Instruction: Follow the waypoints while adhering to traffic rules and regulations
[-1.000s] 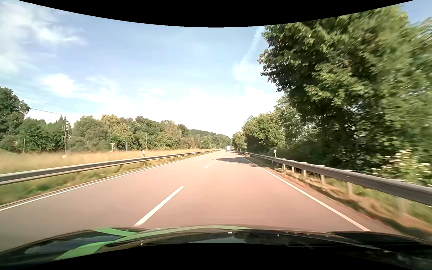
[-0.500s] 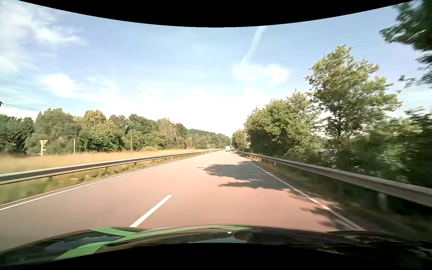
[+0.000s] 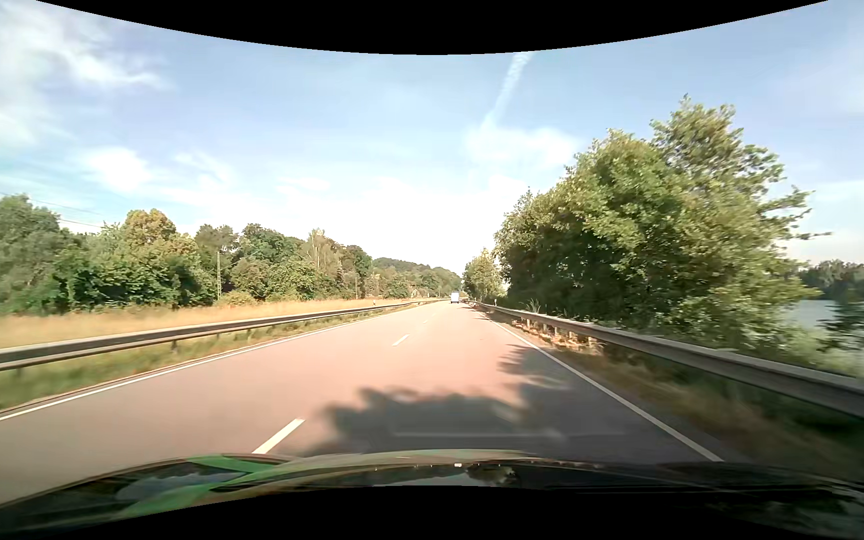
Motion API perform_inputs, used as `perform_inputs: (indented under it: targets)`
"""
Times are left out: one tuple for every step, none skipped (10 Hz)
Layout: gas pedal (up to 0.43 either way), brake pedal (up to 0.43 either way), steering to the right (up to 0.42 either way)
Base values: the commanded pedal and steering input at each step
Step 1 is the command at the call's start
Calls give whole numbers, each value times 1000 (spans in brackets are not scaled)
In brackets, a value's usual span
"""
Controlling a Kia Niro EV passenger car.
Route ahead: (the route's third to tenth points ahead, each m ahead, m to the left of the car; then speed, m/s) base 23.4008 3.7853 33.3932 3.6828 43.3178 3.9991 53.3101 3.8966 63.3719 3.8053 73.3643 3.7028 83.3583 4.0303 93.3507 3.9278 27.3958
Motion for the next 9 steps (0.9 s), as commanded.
perform_inputs:
  targets:
    - [138,0,-1]
    - [138,0,-2]
    - [138,0,-2]
    - [138,0,-1]
    - [138,0,-1]
    - [138,0,-2]
    - [130,0,-2]
    - [130,0,-2]
    - [130,0,-2]
